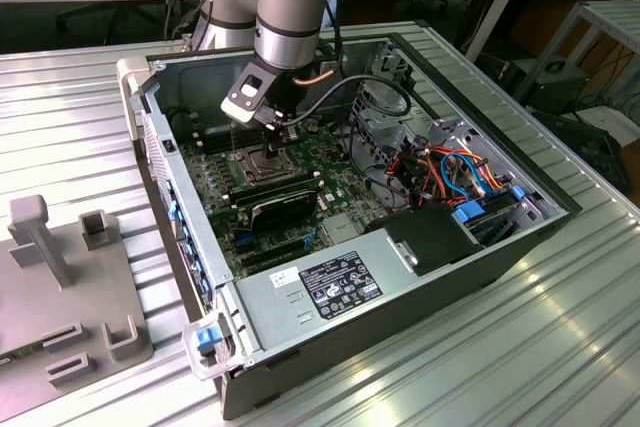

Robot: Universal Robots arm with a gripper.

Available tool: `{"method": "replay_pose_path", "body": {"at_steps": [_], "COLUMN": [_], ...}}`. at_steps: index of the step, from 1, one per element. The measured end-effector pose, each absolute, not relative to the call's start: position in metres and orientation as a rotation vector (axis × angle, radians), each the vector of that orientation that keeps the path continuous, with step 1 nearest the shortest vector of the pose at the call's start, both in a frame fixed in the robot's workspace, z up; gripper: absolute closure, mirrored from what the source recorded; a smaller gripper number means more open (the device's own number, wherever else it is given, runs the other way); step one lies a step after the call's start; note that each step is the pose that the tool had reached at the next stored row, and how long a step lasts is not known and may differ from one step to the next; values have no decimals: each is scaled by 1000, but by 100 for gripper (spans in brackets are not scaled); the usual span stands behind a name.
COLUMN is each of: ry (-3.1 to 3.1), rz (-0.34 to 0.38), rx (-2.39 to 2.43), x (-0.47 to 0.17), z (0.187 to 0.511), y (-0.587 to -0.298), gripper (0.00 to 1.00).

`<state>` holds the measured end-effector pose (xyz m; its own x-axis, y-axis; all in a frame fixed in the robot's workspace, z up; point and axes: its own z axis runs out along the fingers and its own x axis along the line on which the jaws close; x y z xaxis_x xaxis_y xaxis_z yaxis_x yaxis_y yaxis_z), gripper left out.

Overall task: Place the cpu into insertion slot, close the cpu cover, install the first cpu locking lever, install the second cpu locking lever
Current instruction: 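Close the cpu cover, then install the first cpu locking lever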

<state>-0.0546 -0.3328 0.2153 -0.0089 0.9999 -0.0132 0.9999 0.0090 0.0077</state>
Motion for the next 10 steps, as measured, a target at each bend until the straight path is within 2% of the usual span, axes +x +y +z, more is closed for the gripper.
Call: {"method": "replay_pose_path", "body": {"at_steps": [10], "ry": [2221], "rz": [-6], "rx": [2201], "x": [-53], "z": [215], "y": [-333], "gripper": [89]}}
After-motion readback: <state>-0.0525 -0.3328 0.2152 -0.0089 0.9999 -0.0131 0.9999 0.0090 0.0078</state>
